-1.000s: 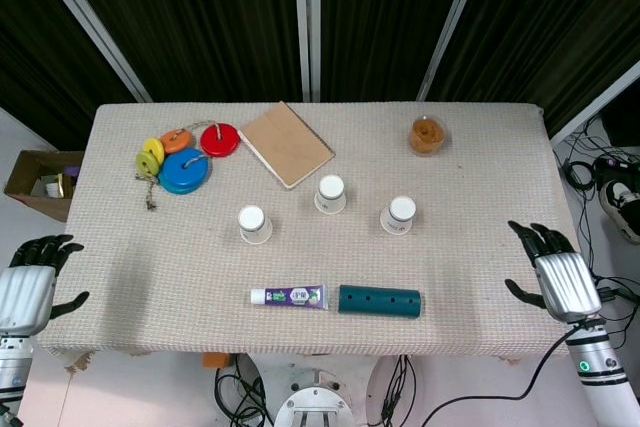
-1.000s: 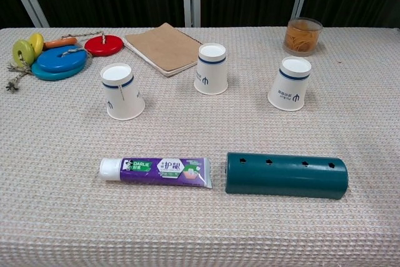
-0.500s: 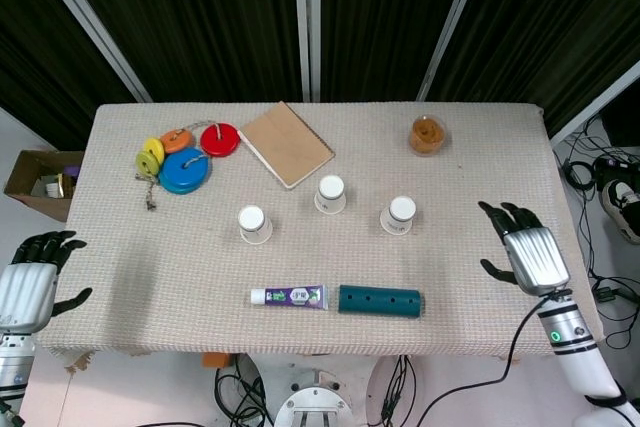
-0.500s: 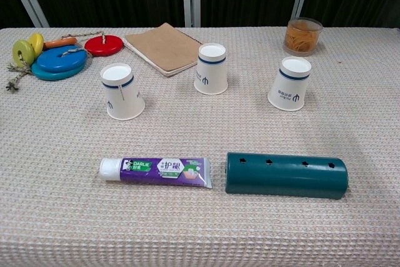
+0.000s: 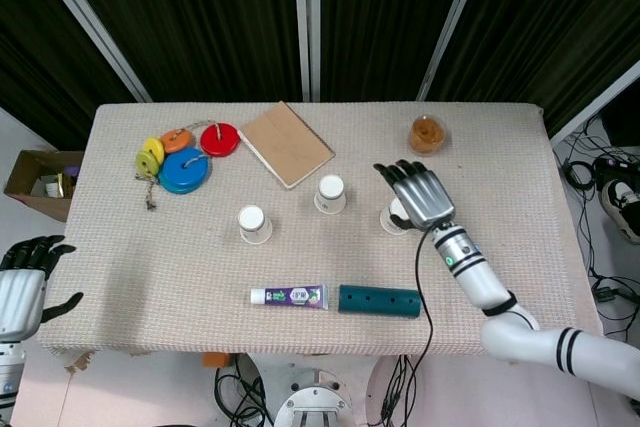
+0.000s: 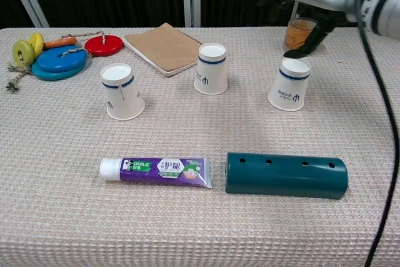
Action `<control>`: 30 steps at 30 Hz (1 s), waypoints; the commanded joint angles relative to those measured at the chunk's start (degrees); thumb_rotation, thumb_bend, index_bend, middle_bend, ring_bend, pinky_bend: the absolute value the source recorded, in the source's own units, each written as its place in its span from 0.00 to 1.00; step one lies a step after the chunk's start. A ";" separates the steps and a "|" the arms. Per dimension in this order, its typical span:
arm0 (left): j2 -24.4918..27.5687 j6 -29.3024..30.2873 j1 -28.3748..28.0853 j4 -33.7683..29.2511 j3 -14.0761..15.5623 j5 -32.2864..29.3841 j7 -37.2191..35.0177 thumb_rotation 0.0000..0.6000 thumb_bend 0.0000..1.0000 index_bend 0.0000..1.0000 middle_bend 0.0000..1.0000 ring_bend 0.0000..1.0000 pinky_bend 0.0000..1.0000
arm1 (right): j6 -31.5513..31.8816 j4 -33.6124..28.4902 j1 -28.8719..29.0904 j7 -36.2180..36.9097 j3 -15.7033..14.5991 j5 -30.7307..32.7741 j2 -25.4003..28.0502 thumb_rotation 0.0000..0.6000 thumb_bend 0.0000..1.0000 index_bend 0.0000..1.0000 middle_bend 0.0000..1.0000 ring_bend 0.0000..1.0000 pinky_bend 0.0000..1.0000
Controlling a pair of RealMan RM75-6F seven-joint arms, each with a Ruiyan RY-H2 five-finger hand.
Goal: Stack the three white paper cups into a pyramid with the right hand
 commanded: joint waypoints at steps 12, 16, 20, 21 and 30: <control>-0.42 -1.23 0.13 1.85 -0.13 -1.22 -1.86 1.00 0.00 0.31 0.20 0.17 0.19 | -8.27 17.38 18.73 -9.91 -1.52 19.65 -13.06 1.00 0.22 0.17 0.23 0.13 0.28; -0.54 -1.39 0.18 2.43 -0.10 -1.31 -2.41 1.00 0.00 0.31 0.20 0.17 0.19 | -9.24 20.46 20.67 -9.15 -2.61 20.11 -14.96 1.00 0.26 0.23 0.26 0.14 0.28; -0.65 -1.52 0.30 2.98 -0.24 -1.72 -3.00 1.00 0.00 0.31 0.20 0.17 0.19 | -9.53 22.92 21.97 -8.27 -3.48 20.02 -16.42 1.00 0.30 0.30 0.30 0.15 0.28; -0.66 -1.54 0.31 3.09 -0.27 -1.78 -3.10 1.00 0.00 0.31 0.20 0.17 0.19 | -9.63 23.32 22.18 -7.89 -3.58 19.84 -16.65 1.00 0.32 0.32 0.31 0.16 0.28; -0.80 -1.40 0.48 3.78 -0.35 -1.76 -3.84 1.00 0.00 0.31 0.20 0.17 0.19 | -6.28 15.48 19.84 -0.03 -4.24 9.50 -13.02 1.00 0.36 0.42 0.39 0.21 0.29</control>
